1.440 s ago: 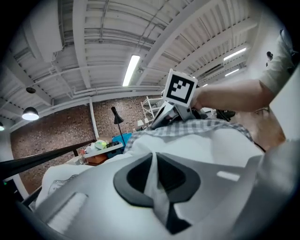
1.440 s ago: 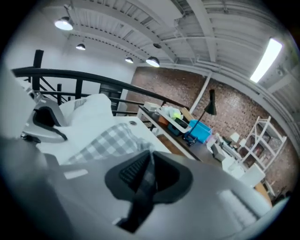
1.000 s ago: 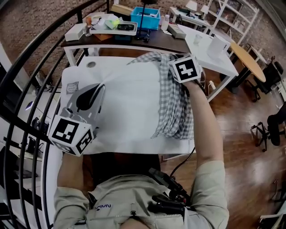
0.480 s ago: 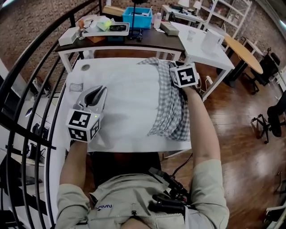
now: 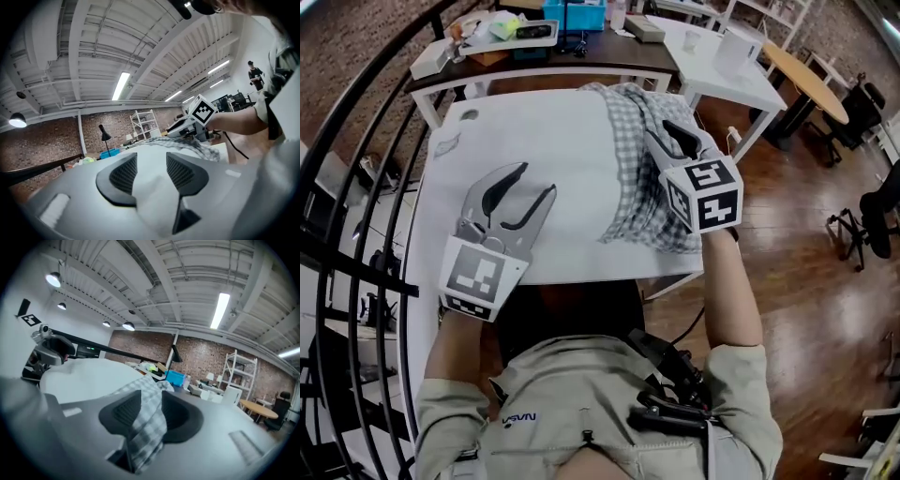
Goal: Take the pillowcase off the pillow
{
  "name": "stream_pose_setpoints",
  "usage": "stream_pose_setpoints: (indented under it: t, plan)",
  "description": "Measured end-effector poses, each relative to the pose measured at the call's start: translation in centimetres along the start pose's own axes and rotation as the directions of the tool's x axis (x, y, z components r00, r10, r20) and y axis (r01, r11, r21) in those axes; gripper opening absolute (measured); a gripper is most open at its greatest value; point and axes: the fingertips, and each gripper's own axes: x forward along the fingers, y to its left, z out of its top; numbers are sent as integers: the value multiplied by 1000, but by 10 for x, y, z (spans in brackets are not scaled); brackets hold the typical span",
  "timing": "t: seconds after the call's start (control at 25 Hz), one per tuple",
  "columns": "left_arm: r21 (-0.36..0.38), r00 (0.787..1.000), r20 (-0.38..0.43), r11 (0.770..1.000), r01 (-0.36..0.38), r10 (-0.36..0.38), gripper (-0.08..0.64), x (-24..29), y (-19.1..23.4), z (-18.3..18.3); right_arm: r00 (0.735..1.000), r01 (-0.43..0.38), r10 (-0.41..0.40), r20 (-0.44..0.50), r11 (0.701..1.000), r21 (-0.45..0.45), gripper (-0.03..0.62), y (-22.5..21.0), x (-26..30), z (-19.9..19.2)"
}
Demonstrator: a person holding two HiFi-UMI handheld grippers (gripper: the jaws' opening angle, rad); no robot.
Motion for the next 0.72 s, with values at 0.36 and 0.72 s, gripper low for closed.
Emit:
stream_pose_setpoints:
  t: [0.36, 0.72]
  plan:
    - [48, 978, -193, 995, 84, -74, 255, 20, -53, -62, 997, -39, 31, 75, 994, 105, 157, 51, -78, -17]
    - [-1, 993, -98, 998, -71, 70, 37, 22, -25, -45, 992, 15, -35, -118, 987, -160, 96, 118, -69, -89]
